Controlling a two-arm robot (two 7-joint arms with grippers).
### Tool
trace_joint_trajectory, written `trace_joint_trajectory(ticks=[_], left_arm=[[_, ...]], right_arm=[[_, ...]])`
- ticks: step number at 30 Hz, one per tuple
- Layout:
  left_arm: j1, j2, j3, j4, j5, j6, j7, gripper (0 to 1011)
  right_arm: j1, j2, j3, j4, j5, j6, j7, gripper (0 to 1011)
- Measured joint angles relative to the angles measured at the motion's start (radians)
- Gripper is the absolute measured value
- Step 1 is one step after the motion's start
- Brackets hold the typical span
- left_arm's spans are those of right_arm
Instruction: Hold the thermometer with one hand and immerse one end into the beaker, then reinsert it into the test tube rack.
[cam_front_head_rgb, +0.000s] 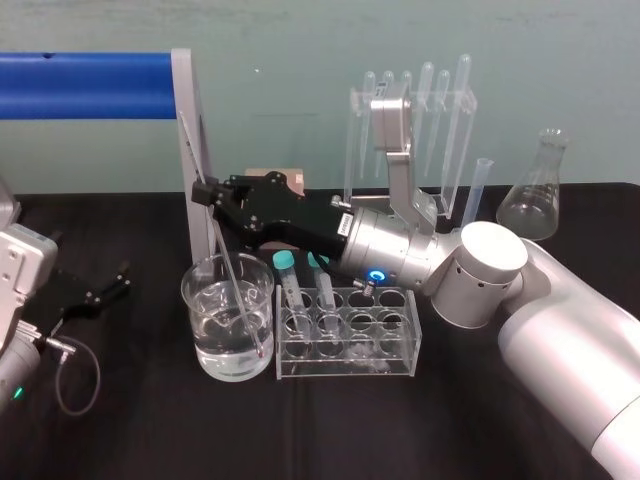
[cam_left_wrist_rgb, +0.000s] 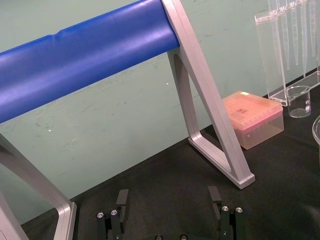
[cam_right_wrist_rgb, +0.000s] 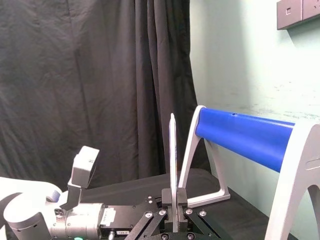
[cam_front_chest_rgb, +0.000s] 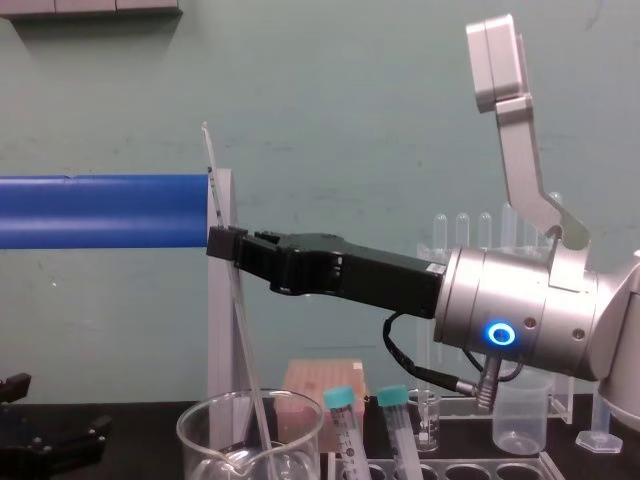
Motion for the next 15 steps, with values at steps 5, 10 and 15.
trace_joint_trajectory(ticks=[5,10,15], left_arm=[[0.000,0.000,0.000,0.000,0.000,0.000,0.000,1008],[0.000,0.000,0.000,0.000,0.000,0.000,0.000,1008],[0.000,0.000,0.000,0.000,0.000,0.000,0.000,1008]], right_arm=[[0.000,-0.001,0.000,0.000,-0.001,0.000,-0.001,55],[0.001,-0.003,0.001,0.004,-0.001,0.000,0.000,56],[0.001,-0.002,0.002,0.004,-0.001,0.001,0.000,55]])
